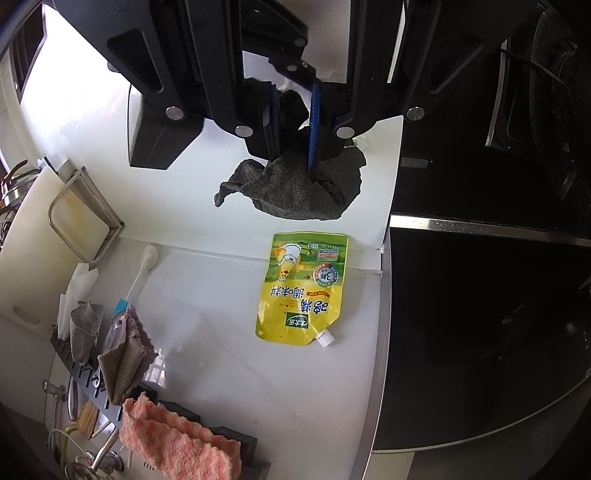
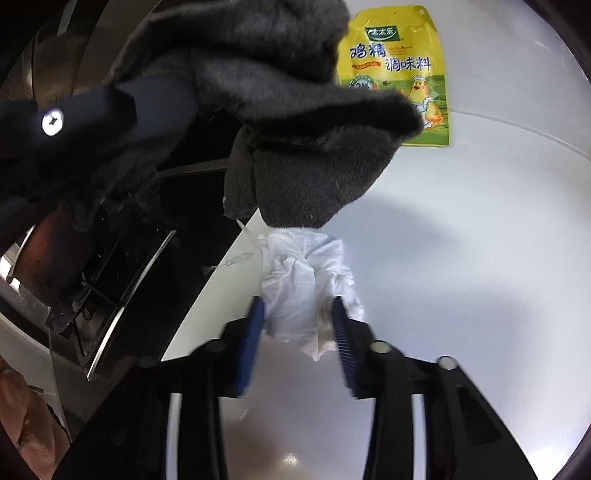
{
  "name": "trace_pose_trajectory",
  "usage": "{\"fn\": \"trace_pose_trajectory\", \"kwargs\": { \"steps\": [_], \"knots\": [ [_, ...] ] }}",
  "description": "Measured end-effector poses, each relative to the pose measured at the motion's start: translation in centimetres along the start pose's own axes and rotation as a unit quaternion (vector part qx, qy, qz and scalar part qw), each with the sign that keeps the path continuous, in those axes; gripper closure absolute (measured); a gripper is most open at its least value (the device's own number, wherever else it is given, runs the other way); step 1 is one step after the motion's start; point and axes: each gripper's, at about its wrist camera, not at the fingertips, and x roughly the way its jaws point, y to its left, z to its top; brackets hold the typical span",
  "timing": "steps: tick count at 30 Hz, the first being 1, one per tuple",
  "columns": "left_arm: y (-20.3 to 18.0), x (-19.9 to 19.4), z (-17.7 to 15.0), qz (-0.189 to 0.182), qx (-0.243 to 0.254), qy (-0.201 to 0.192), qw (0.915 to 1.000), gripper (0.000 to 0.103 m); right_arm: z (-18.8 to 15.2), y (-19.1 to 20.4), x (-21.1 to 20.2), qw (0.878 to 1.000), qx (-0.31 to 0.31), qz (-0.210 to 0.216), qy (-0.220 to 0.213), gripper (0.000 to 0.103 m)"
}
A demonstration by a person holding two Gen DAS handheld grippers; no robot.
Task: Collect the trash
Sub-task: 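Grasp the white tissue with the right tool while the left tool holds the cloth, then carry the cloth and tissue over the grey basket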
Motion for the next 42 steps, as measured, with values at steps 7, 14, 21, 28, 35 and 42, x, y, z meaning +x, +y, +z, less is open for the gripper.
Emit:
{"fn": "trace_pose_trajectory", "kwargs": {
  "steps": [7,14,21,28,35,42],
  "knots": [
    [0.5,-0.8,-0.1,0.002,0.0,-0.004,1.0,0.09,-1.9,-1.0,-1.8,1.0,0.009,-0.026,-0.008,0.098],
    [-0.1,-2.2,-1.0,0.008,0.017,-0.013,0.9997,0.09,-5.7,-4.8,-7.0,0.995,0.056,-0.075,-0.027,0.098],
    [-2.6,-3.9,-4.1,-0.001,0.049,-0.002,0.9988,0.09,-11.1,-6.2,-13.7,0.985,0.089,-0.138,-0.055,0.098],
    [-6.4,-6.5,-9.0,-0.019,0.09,0.009,0.9957,0.09,-17.6,-5.5,-19.8,0.972,0.122,-0.181,-0.085,0.098],
    [-11.1,-10.1,-14.7,-0.053,0.14,0.015,0.9886,0.09,-26.1,-3.1,-26.2,0.953,0.167,-0.223,-0.123,0.098],
    [-15.5,-14.4,-20.4,-0.097,0.18,0.024,0.9785,0.09,-34.2,-0.2,-30.7,0.93,0.211,-0.261,-0.153,0.098]
  ]
}}
